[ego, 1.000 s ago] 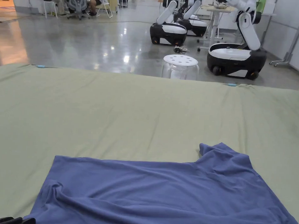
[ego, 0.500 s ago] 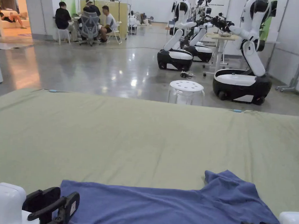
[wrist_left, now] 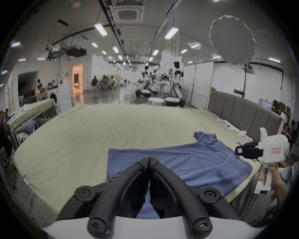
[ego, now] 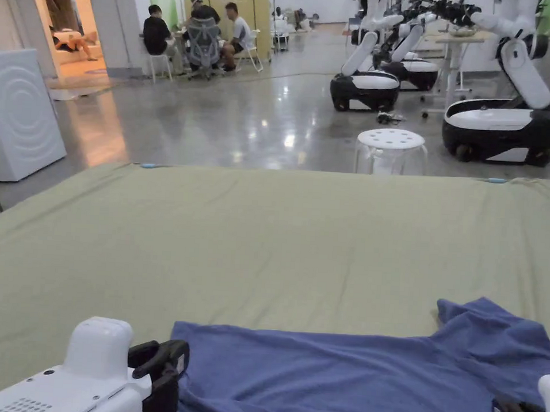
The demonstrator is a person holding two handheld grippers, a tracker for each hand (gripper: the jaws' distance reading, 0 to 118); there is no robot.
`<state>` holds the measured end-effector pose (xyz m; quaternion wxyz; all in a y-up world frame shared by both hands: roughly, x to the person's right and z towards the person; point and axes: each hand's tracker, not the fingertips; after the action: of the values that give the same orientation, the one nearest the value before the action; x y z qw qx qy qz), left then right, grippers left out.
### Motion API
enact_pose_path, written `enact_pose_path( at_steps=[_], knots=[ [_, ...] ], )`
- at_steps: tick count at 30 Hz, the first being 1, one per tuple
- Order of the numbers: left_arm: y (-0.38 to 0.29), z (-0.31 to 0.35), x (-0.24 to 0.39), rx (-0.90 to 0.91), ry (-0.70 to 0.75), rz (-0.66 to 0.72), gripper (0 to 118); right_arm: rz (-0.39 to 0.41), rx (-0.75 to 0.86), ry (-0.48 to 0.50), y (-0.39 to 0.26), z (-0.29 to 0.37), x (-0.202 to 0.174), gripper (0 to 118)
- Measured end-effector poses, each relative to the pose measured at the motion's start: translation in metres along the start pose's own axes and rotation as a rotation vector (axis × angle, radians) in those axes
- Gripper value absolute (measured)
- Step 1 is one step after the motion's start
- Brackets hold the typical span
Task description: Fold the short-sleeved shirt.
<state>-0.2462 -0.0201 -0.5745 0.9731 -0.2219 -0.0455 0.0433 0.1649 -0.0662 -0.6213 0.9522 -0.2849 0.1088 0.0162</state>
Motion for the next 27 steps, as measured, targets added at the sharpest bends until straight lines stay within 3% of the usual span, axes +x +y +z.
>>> enact_pose_path(
  at_steps=[2,6,7,13,17,20,22,23,27],
  knots=[
    [0.011,-0.024,-0.015,-0.077,-0.028,0.012,4,-0.005,-0.007,0.017,-0.006,0.002,0.005,0],
    [0.03,-0.107,-0.053,-0.296,0.008,0.071,54,-0.012,-0.031,0.046,-0.015,0.01,0.011,0],
    [0.032,-0.129,-0.065,-0.314,0.018,0.095,55,-0.022,-0.042,0.044,-0.017,0.01,0.015,0],
    [0.043,-0.232,-0.108,-0.482,0.068,0.224,55,-0.079,-0.089,0.006,-0.025,0.01,0.035,0],
    [0.03,-0.266,-0.114,-0.51,0.132,0.203,55,-0.095,-0.125,-0.027,-0.029,0.009,0.048,0],
    [0.016,-0.279,-0.111,-0.595,0.121,0.194,41,-0.108,-0.137,-0.047,-0.031,0.012,0.055,0],
    [0.017,-0.277,-0.104,-0.56,0.161,0.114,17,-0.128,-0.147,-0.047,-0.029,0.011,0.06,0],
    [0.016,-0.279,-0.104,-0.568,0.127,0.134,12,-0.136,-0.146,-0.042,-0.026,0.011,0.062,0],
    [0.015,-0.294,-0.094,-0.611,0.146,0.105,8,-0.193,-0.118,-0.014,-0.002,0.005,0.08,0]
  ],
)
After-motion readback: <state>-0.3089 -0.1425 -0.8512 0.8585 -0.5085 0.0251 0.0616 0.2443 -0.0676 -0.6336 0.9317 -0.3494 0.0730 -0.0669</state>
